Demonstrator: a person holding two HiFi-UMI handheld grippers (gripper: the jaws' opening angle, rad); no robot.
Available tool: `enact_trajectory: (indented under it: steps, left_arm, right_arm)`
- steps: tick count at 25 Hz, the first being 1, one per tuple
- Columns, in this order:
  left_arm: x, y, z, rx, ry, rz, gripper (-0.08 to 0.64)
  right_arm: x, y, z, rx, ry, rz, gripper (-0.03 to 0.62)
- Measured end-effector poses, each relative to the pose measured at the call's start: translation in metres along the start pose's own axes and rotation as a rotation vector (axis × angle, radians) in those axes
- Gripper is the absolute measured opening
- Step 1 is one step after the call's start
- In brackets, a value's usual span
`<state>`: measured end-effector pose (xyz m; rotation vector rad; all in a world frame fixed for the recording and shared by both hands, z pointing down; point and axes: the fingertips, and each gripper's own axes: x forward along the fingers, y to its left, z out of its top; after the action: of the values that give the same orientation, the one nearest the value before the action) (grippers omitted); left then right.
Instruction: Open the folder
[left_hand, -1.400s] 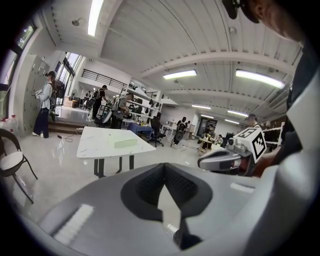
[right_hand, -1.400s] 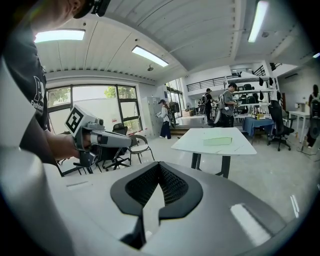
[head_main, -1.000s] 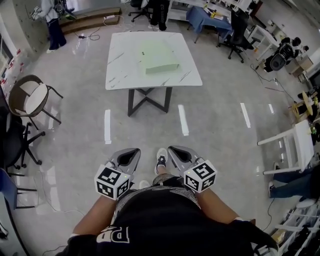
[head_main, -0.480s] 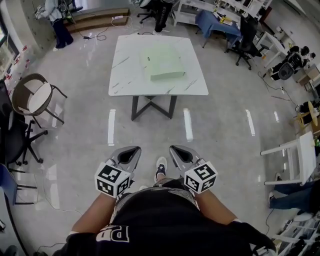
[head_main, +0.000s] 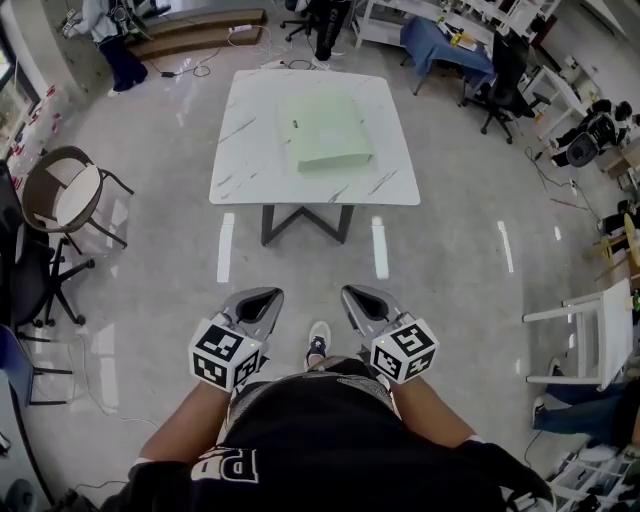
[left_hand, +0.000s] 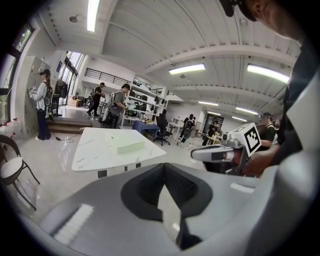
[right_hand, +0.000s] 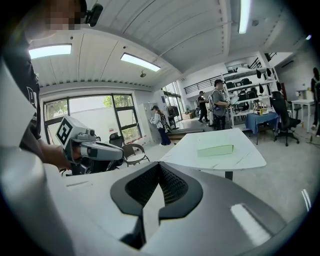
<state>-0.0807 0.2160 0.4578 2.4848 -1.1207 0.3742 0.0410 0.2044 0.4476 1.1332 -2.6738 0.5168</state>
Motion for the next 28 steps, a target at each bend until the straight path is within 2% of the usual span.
enact_trajectory:
  steps: [16, 28]
  left_arm:
    - [0.073, 0.024, 0.05, -0.002, 0.004, 0.081, 0.054]
    - [0.128, 0.03, 0.081, 0.003, -0.011, 0.123, 0.054]
  right_arm:
    - [0.038, -0.08, 0.044, 0.001, -0.02, 0.084, -0.001]
    - [0.05, -0.136, 0.061, -0.012, -0.025, 0.126, -0.001]
